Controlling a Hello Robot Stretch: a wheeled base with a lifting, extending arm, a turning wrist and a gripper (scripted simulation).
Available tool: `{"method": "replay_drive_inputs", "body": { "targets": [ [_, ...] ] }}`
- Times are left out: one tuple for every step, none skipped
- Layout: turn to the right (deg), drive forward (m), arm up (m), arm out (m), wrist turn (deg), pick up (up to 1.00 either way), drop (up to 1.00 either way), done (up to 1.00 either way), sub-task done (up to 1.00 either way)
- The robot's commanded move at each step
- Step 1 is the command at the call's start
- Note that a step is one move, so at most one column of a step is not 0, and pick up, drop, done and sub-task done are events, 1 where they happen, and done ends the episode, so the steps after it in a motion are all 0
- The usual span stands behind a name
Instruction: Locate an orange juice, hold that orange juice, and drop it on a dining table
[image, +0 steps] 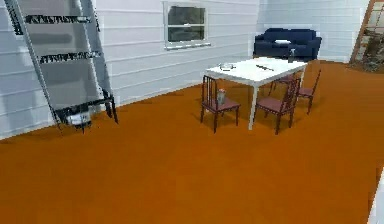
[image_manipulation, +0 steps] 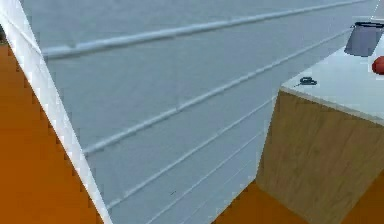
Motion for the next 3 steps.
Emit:
{"method": "replay_drive_inputs", "body": {
  "targets": [
    [0.0,0.35,0.0,0.0,0.0,0.0,0.0,0.0,0.0],
    [21.0,0.0,0.0,0.0,0.0,0.0,0.0,0.0,0.0],
    [0.0,1.0,0.0,0.0,0.0,0.0,0.0,0.0,0.0]
  ]
}}
